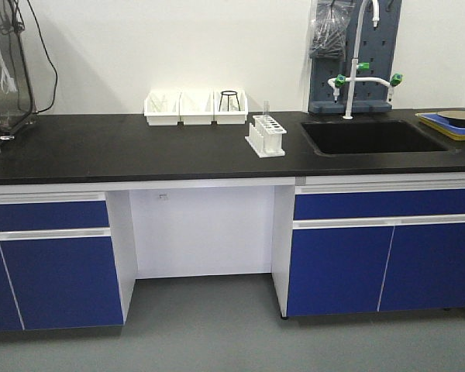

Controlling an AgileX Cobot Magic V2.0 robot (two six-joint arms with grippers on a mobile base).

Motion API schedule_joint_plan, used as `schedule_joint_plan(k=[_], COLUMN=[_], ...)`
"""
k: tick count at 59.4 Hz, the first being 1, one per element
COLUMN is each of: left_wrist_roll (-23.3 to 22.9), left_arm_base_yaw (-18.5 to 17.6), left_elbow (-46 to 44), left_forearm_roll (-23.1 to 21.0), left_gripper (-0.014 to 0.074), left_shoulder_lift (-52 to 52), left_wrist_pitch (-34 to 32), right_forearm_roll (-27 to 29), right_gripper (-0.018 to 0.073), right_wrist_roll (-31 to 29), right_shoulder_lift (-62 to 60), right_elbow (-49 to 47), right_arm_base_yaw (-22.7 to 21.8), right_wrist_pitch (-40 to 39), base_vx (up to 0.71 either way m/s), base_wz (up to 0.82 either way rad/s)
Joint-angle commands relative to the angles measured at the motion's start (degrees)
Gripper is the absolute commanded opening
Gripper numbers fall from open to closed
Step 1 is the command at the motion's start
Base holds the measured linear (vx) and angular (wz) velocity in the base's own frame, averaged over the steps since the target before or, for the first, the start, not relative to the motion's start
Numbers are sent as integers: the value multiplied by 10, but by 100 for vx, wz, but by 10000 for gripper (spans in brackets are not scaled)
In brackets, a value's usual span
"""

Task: Flip and reinsert test tube from rack
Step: 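Drive the base toward the white test-tube rack on the bench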

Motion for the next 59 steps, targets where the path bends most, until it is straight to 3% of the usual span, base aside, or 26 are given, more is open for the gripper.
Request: schedule_joint_plan(k=[1,59], left_wrist_roll=[0,0], left_arm_base_yaw=[-4,-4], left_elbow=[1,1], left_forearm_roll=[-3,-3], left_gripper=[-6,-6], left_shoulder_lift=[-7,-7], left_wrist_pitch=[-45,-45], right_forearm_roll=[-3,-3], right_gripper=[-8,-8], right_wrist_roll=[-2,-2], right_shoulder_lift=[-6,-6], right_elbow=[1,1], right_arm_base_yaw=[-2,-2], right_wrist_pitch=[-47,-47], base_vx=[22,41], base_wz=[1,0])
